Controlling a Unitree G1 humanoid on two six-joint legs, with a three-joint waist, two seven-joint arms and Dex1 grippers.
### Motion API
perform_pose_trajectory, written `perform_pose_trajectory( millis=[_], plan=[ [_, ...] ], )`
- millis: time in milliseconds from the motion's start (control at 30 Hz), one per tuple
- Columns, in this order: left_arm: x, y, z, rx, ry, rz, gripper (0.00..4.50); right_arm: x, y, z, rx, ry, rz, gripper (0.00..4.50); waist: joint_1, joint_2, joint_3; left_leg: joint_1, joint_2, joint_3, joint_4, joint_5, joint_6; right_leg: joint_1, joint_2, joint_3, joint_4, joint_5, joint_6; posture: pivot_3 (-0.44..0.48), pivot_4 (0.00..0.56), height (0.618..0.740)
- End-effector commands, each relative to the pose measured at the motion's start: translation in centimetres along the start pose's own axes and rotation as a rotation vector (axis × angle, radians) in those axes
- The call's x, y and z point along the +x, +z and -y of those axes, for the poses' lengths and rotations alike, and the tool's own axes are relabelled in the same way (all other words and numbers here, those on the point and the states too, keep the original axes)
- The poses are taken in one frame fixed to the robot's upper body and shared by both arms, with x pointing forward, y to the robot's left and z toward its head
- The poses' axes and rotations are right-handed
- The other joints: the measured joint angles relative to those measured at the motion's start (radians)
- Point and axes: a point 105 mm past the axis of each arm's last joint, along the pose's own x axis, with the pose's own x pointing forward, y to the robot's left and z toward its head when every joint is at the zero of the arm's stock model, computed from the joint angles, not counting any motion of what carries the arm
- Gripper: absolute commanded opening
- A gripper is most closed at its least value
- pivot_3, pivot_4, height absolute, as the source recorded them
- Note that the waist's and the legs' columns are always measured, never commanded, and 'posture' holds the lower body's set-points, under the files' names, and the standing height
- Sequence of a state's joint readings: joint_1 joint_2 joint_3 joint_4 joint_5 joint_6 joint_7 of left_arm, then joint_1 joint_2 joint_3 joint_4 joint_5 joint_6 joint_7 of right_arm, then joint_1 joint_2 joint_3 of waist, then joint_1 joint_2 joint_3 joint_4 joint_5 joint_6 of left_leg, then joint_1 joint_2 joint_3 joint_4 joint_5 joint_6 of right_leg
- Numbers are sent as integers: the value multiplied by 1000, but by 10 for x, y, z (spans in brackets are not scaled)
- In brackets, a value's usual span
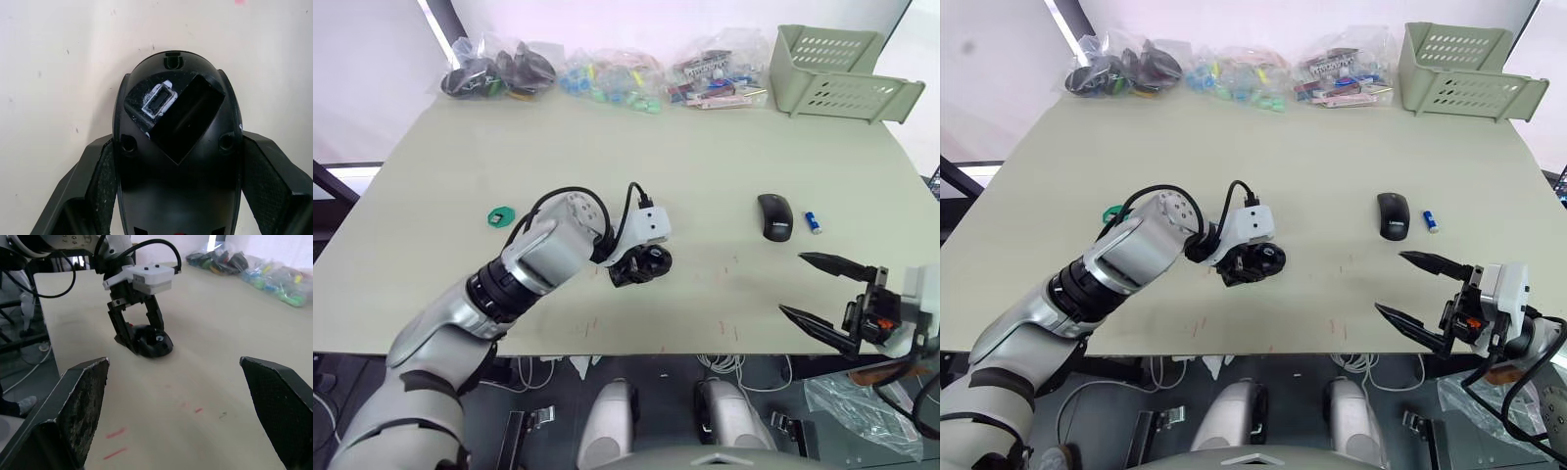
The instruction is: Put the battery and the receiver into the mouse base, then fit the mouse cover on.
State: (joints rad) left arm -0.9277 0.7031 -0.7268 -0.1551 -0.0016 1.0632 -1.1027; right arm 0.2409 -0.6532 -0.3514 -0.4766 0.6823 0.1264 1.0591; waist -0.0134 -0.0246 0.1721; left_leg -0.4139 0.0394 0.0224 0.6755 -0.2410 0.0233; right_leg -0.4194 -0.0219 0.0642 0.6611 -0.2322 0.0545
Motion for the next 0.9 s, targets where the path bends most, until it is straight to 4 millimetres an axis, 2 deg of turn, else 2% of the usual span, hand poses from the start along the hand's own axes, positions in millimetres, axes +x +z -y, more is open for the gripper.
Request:
perform_pose_trajectory(
  millis=[33,167,267,333,433,500,533,667,900],
  plan=[
    [5,-8,-3,61,-5,-46,2942,5,11,-8,-49,32,26,4500,1,0,0,0,0,0,0,0,0,0,0,0,0,0,0,0,150,740],
    [10,-5,-5,74,-18,-31,2942,6,8,1,-50,11,35,4500,3,1,-1,1,0,0,0,0,0,0,0,0,0,0,0,0,150,740],
    [12,-6,-2,75,-29,-27,2942,7,7,-7,-53,47,13,4500,10,2,-1,2,0,-1,0,0,0,3,0,0,0,-1,-2,0,150,740],
    [11,-14,-7,95,-12,-49,2942,7,11,-6,-51,30,28,4500,10,2,-1,2,0,-1,0,0,0,3,0,0,0,-1,-2,0,150,740],
    [16,-18,-13,73,5,-62,2942,4,1,-7,-58,36,-15,4500,10,3,-2,2,0,-1,0,0,0,4,0,0,0,-1,-2,0,150,740],
    [16,-15,-12,74,-1,-58,2942,4,-1,-8,-82,34,-39,4500,13,5,-4,4,0,-1,0,0,0,6,0,0,0,-1,-2,0,150,740],
    [14,-12,-11,75,-12,-54,2942,8,4,-9,-76,38,-20,4500,13,6,-5,4,0,-1,0,0,0,6,0,0,0,-2,-2,0,150,740],
    [18,-17,-4,98,-42,-70,2942,6,-7,-16,-81,113,-84,4500,10,7,-5,5,0,-1,0,0,0,6,1,1,0,-2,-2,0,150,740],
    [17,-17,-9,159,-56,-47,2942,10,-2,-10,-74,99,-78,4500,4,7,-5,5,0,-1,0,0,0,6,1,1,0,-2,-2,0,150,740]
  ],
)
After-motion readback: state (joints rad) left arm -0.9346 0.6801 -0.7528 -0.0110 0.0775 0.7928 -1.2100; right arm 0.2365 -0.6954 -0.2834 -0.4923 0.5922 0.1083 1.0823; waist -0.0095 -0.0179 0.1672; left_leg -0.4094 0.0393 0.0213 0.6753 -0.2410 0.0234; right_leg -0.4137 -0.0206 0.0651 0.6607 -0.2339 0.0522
